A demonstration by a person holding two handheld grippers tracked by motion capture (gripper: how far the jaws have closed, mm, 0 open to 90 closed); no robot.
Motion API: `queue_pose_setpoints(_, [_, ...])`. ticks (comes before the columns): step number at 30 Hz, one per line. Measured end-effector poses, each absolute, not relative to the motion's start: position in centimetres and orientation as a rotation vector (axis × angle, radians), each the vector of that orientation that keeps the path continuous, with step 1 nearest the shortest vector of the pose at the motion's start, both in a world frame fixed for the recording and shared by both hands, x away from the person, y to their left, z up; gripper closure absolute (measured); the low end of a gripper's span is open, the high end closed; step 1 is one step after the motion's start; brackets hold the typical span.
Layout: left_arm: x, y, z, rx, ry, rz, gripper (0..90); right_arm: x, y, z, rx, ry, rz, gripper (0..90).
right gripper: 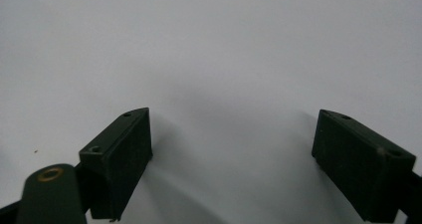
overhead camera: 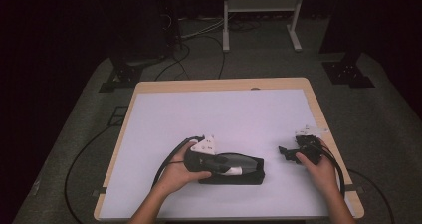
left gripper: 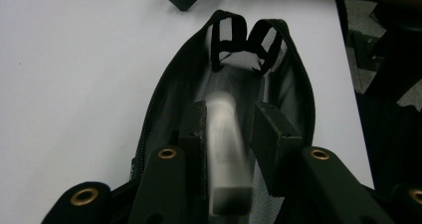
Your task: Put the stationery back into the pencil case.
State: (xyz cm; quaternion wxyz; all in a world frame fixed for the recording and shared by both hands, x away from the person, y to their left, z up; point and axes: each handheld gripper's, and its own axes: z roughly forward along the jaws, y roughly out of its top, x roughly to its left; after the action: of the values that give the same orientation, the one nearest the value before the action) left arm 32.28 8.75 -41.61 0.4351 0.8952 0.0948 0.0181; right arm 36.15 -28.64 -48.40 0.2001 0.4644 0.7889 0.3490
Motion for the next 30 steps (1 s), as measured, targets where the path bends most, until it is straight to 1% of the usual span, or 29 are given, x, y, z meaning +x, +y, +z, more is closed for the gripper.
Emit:
queue_pose_setpoints(5, [32.2,9.0,-41.4,2.222,0.242,0.045,65.2,36.1,-28.6,-48.4,1.298,2.205,0.976,14.7])
queue_pose_setpoints(8, [32.1,9.1,-41.2,2.214,0.251,0.047,62.7,36.1,-28.6,-48.4,1.298,2.205,0.976,14.7])
queue_pose_setpoints(14, [32.0,9.7,-40.7,2.204,0.299,0.045,50.5,36.2,-28.6,-48.4,1.3,2.205,0.977,14.7])
queue_pose_setpoints(17, [31.9,10.0,-40.5,2.193,0.337,0.048,43.1,36.2,-28.6,-48.4,1.303,2.205,0.979,14.7])
queue_pose_setpoints(20, [31.8,10.3,-40.2,2.185,0.376,0.06,33.1,36.2,-28.6,-48.4,1.301,2.205,0.978,14.7])
queue_pose_setpoints(22, [31.7,10.5,-40.0,2.183,0.399,0.068,28.1,36.2,-28.6,-48.4,1.303,2.205,0.979,14.7])
queue_pose_setpoints(27, [31.1,11.5,-39.6,2.168,0.479,0.117,18.7,36.2,-28.7,-48.4,1.304,2.206,0.98,14.7])
queue_pose_setpoints(30, [30.8,12.2,-39.4,2.153,0.52,0.141,15.7,36.2,-28.7,-48.4,1.305,2.206,0.98,14.7])
